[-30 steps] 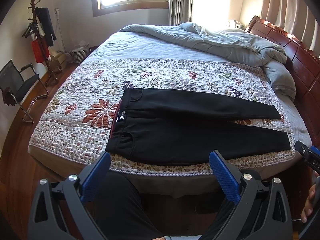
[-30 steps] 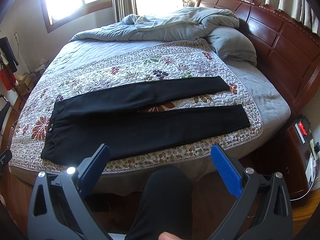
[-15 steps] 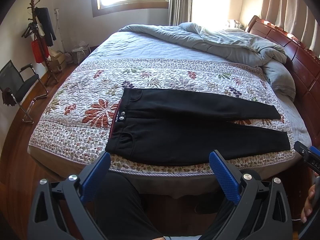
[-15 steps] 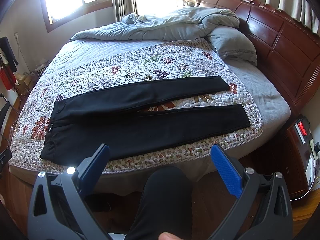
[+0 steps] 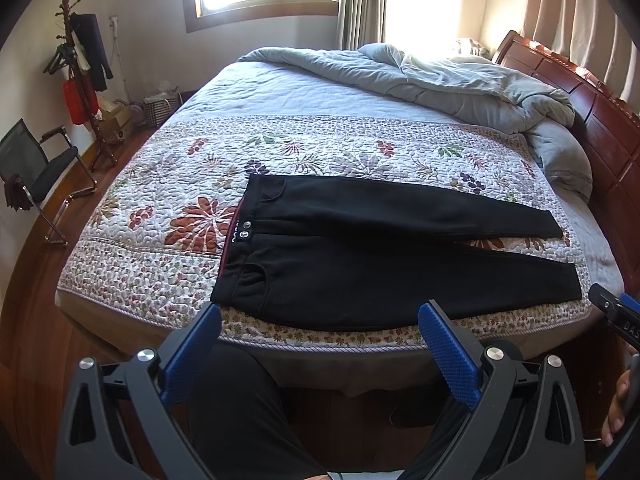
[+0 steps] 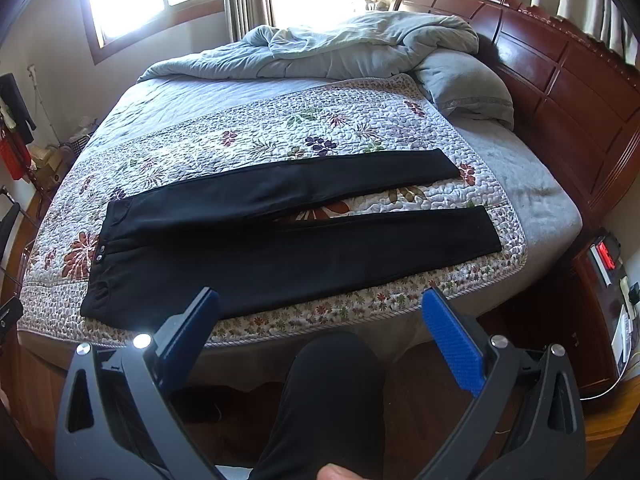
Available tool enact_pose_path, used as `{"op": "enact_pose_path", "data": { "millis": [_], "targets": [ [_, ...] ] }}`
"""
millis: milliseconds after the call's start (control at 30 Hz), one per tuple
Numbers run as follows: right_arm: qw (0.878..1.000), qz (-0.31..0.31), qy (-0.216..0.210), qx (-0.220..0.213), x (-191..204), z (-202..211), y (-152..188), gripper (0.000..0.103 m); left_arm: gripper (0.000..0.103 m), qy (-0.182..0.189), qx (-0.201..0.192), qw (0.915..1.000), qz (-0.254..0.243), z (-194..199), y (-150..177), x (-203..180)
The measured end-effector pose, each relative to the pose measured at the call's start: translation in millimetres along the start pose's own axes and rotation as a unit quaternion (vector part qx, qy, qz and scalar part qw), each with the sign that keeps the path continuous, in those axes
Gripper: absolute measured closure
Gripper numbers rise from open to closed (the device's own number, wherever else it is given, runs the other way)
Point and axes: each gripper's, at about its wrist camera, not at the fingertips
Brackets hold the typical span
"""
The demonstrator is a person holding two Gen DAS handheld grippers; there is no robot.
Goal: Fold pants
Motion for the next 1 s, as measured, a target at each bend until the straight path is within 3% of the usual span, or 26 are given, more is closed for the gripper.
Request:
{"op": "enact_pose_path", "data": {
  "millis": [233, 433, 500, 567, 667, 767, 833, 867, 933, 1000],
  "targets": [
    [1.000, 0.000, 0.004, 0.008, 0.2, -8.3, 0.1, 0.002, 0.004, 0.000, 0.008, 0.9999, -0.007, -10.6, 1.4, 0.6],
    [1.000, 0.014, 0.020, 0.006, 3.0, -12.6, -4.4, 0.002, 0.004, 0.039, 0.010, 0.9991, -0.014, -26.2, 1.5, 5.5],
    [0.999, 0.022, 0.026, 0.002, 3.9, -12.1, -7.8, 0.002, 0.004, 0.075, 0.024, 0.9967, -0.020, -37.8, -2.2, 9.9],
    [0.999, 0.035, 0.034, -0.012, 5.0, -8.9, -12.5, 0.002, 0.004, 0.101, 0.034, 0.9940, -0.025, -50.2, -5.5, 15.0],
    [0.997, 0.053, 0.042, -0.047, 4.1, -3.5, -20.4, 0.002, 0.004, 0.099, 0.055, 0.9933, -0.024, -76.6, -13.2, 27.9],
    [0.991, 0.088, 0.050, -0.085, -2.5, -26.5, -27.5, 0.002, 0.004, 0.088, 0.077, 0.9930, -0.019, -106.6, -26.6, 48.9],
    [0.992, 0.100, 0.072, -0.040, -9.6, -65.1, -36.9, 0.003, 0.004, 0.060, 0.103, 0.9928, -0.011, -139.2, -41.7, 73.0],
    [0.993, 0.101, 0.059, -0.016, -19.7, -89.2, -42.6, 0.003, 0.004, 0.054, 0.116, 0.9917, 0.001, -150.6, -47.9, 84.1],
    [0.995, 0.094, 0.027, -0.006, -34.0, -108.2, -49.4, 0.003, 0.004, 0.068, 0.160, 0.9840, 0.038, -185.4, -65.0, 118.3],
    [0.995, 0.088, -0.030, 0.023, -55.8, -135.9, -63.8, 0.003, 0.004, 0.081, 0.173, 0.9796, 0.060, -206.3, -79.3, 144.0]
  ]
}}
Point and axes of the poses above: each gripper's, at about its wrist camera, not at the fingertips, and z roughly against the way its jaws point, x to its left, y to its underside, and after that the axes turned 10 degrees about x, right-handed
